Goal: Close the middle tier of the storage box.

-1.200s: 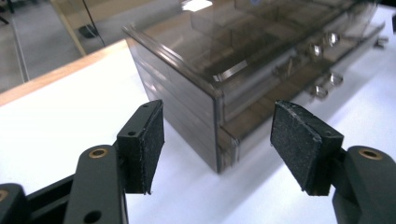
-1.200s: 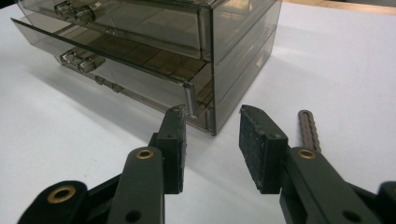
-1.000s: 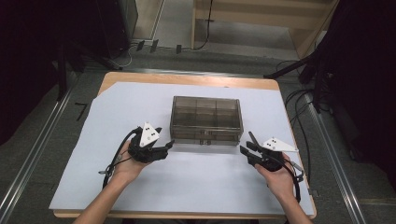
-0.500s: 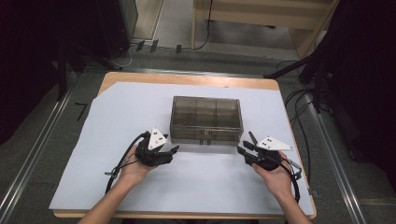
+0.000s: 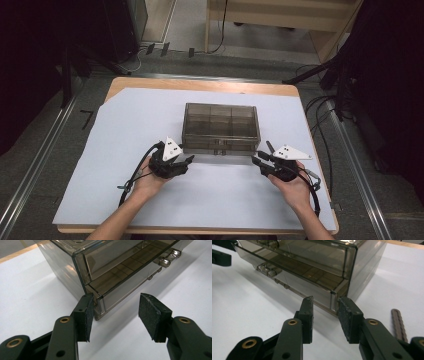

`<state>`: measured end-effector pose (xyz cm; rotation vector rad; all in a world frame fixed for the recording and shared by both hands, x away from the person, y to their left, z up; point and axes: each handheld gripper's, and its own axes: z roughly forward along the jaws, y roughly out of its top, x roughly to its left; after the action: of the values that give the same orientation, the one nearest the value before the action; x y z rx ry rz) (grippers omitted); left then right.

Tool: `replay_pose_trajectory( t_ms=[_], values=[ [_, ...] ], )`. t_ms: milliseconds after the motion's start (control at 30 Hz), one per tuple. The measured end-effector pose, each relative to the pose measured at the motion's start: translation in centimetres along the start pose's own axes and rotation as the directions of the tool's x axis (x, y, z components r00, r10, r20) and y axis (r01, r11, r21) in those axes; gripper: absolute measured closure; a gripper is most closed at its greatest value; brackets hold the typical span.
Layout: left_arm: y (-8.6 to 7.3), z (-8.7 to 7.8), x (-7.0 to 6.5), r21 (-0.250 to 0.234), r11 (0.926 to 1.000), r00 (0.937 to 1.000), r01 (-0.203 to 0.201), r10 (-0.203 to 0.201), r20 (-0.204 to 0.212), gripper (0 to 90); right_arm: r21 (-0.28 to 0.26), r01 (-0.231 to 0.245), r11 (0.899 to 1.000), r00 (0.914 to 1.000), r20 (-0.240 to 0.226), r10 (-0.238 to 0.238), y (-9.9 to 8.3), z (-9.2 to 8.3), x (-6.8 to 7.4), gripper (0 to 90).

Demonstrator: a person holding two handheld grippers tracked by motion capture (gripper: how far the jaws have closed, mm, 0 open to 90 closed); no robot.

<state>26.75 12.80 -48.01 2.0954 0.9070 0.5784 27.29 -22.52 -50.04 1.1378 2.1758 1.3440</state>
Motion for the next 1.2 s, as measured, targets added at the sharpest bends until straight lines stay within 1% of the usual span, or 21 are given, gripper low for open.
replay_pose_trajectory(
  t_ms=[167,200,333,367,433,500,633,700,867,1033,1200],
  values=[
    [0.07,0.17,-0.03,0.007,1.0,0.9999,-0.001,0.001,-0.011,48.6,0.016,0.002,1.0,1.0,0.002,-0.002,-0.03,0.4,0.04,66.2],
    [0.05,0.3,-0.1,-0.002,1.0,0.9999,0.009,-0.009,-0.013,48.8,0.011,-0.001,1.0,1.0,0.003,0.001,0.0,0.39,0.04,66.3],
    [0.02,0.39,-0.04,0.004,1.0,0.9998,0.008,-0.008,-0.018,50.5,0.007,-0.003,1.0,1.0,0.005,0.002,0.07,0.34,0.03,67.1],
    [0.03,0.33,0.03,0.011,0.9999,0.9998,0.0,0.001,-0.019,51.0,0.008,-0.004,1.0,1.0,0.005,0.004,0.05,0.37,0.02,67.5],
    [0.03,0.33,0.08,0.01,0.9999,0.9998,-0.001,0.001,-0.02,52.2,0.008,-0.006,1.0,1.0,0.006,0.006,0.05,0.38,-0.01,68.4],
    [0.04,0.34,0.06,0.008,0.9999,0.9998,0.009,-0.009,-0.019,53.9,0.007,-0.001,1.0,1.0,0.008,0.001,0.05,0.37,-0.06,69.5],
    [0.07,0.31,0.2,0.009,0.9998,0.9995,0.017,-0.017,-0.027,57.2,0.004,0.003,1.0,1.0,0.009,-0.003,0.06,0.35,-0.06,71.5],
    [0.1,0.3,0.23,0.008,0.9996,0.9993,0.029,-0.029,-0.023,59.1,0.003,0.004,1.0,0.9999,0.01,-0.004,0.05,0.36,-0.07,72.2],
    [0.18,0.21,0.24,0.017,0.9996,0.9991,0.024,-0.024,-0.035,61.9,0.005,0.007,1.0,0.9999,0.011,-0.007,0.03,0.32,-0.01,73.6],
    [0.21,0.02,0.25,0.028,0.9994,0.9993,0.02,-0.019,-0.033,64.7,0.004,0.013,1.0,0.9999,0.01,-0.013,0.02,0.31,0.03,74.2],
    [0.25,-0.14,0.24,0.029,0.9992,0.999,0.029,-0.028,-0.034,67.6,0.006,0.02,1.0,0.9998,0.008,-0.02,0.01,0.25,0.11,74.5]
  ],
)
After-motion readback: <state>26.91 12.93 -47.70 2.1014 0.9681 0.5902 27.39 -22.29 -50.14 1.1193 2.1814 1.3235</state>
